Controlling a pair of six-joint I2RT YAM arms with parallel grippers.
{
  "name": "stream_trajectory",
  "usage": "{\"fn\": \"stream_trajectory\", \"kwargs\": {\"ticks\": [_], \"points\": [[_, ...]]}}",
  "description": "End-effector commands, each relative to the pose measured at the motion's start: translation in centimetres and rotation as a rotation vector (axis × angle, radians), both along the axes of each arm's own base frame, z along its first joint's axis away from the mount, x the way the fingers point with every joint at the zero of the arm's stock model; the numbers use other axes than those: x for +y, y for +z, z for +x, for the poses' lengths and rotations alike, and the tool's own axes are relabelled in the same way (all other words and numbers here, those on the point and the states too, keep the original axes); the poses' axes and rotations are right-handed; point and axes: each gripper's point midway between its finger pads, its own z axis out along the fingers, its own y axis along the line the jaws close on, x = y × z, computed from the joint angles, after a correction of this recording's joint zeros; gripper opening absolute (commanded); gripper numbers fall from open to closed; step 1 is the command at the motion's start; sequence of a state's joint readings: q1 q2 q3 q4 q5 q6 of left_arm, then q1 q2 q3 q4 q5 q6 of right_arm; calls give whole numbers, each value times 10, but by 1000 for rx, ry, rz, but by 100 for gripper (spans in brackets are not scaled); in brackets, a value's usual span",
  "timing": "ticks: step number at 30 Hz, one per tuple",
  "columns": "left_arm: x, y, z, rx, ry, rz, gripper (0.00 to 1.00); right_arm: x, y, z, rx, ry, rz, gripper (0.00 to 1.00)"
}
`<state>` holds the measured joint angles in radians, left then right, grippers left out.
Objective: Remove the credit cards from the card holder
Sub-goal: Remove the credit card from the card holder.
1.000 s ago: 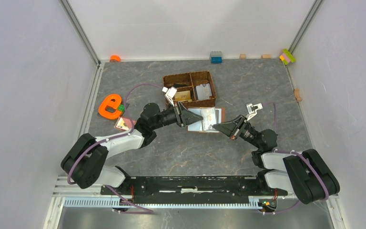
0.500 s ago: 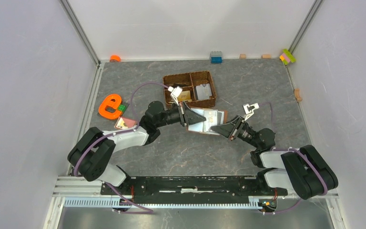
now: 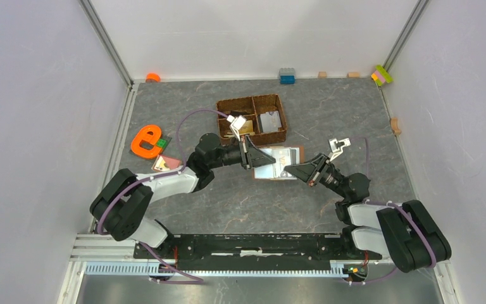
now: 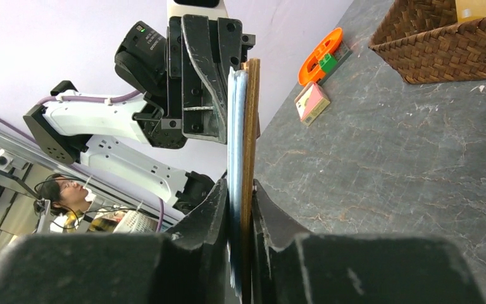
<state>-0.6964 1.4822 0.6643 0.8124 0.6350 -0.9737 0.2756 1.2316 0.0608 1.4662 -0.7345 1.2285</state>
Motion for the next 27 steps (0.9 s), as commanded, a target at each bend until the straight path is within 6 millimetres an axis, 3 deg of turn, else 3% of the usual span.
{"fn": "stream_trajectory", "kwargs": {"ticks": [1, 6, 19, 24, 27], "points": [[-1, 23, -2, -84, -11, -21, 2, -15, 57, -17, -340, -58, 90, 18], [1, 24, -1, -97, 3, -15, 2, -21, 55, -14, -329, -90, 88, 13], [-5, 25, -6, -104, -28, -18, 3, -22, 61, -20, -329, -53, 129, 12], [-14, 17, -9, -84, -53, 8, 28, -19, 64, -22, -336, -32, 138, 12], [-10, 11, -3, -83, -7, 44, 30, -20, 66, -23, -348, -35, 137, 12]]}}
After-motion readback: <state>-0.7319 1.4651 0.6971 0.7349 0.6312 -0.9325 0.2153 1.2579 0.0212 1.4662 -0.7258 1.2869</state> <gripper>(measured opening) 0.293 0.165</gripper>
